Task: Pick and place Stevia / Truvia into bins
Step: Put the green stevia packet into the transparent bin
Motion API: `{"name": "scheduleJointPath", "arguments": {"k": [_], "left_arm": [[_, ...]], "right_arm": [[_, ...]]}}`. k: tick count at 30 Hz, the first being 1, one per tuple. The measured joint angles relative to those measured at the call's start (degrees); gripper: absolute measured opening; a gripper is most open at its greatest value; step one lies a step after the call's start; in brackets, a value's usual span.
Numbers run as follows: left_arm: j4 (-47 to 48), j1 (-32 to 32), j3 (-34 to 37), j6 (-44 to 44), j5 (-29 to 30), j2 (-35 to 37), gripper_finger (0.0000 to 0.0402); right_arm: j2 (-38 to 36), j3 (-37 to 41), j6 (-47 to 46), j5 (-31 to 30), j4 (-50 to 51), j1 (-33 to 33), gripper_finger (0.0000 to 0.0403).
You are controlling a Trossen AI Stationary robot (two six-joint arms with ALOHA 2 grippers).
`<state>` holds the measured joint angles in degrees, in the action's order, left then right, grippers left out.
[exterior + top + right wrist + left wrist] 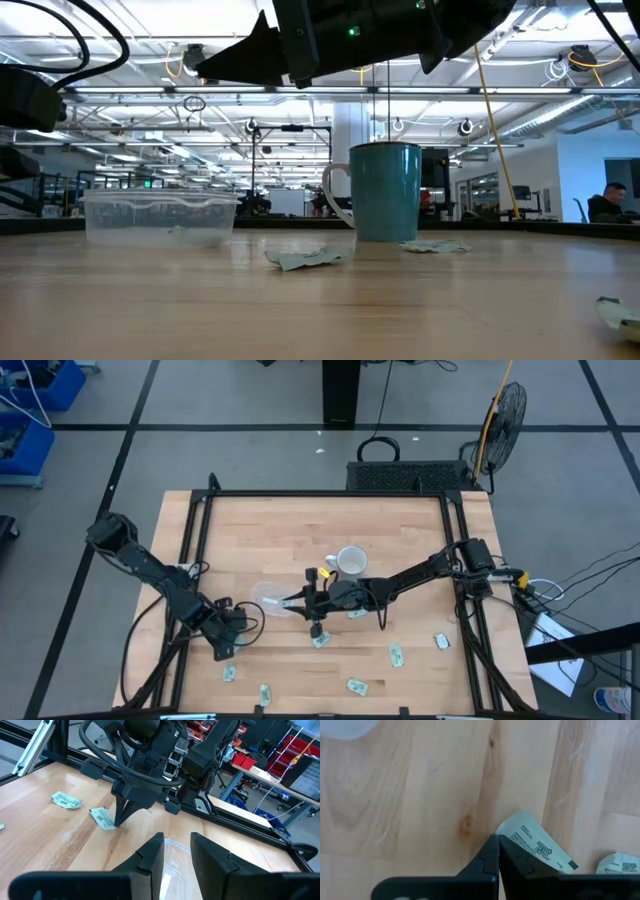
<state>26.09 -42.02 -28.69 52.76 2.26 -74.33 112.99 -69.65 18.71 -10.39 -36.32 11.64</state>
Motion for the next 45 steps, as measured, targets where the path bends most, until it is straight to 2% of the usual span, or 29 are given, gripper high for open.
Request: {"name": "scheduleJointPath", "arguments": {"k": [5, 9, 15, 23, 27, 32, 41, 45], "left_arm": [[1.0, -0.1, -0.3, 0.0, 0.6, 3.3, 0.0003], [5.0, -0.1, -3.7, -1.6, 4.8, 5.4, 0.0002], [10.2, 1.0, -11.4, -12.3, 17.9, 6.1, 0.0001], [11.9, 10.5, -17.8, -31.1, 23.3, 6.2, 0.0001], [14.3, 17.5, -17.4, -34.2, 22.6, 6.1, 0.0001], [13.8, 23.4, -15.2, -34.4, 18.0, 6.0, 0.0001], [13.2, 25.3, -14.8, -34.2, 17.1, 6.0, 0.0017], [12.0, 25.3, -14.8, -34.2, 17.1, 6.0, 0.0012]], "right_arm": [[0.0, 0.0, 0.0, 0.0, 0.0, 0.0, 0.0089], [0.0, 0.0, 0.0, 0.0, 0.0, 0.0, 0.0089], [0.0, 0.0, 0.7, 0.0, 0.0, 0.0, 0.0089], [0.0, 0.0, 1.6, 0.0, 0.0, 0.0, 0.0089], [0.0, 0.0, 1.6, 0.0, 0.0, 0.0, 0.0089], [0.0, 0.0, 1.6, 0.0, 0.6, 0.1, 0.0089], [0.0, 0.0, 2.5, 0.0, 1.7, 0.1, 0.0089], [-1.9, 0.0, 3.2, -0.1, 7.4, 0.4, 0.0089]]}}
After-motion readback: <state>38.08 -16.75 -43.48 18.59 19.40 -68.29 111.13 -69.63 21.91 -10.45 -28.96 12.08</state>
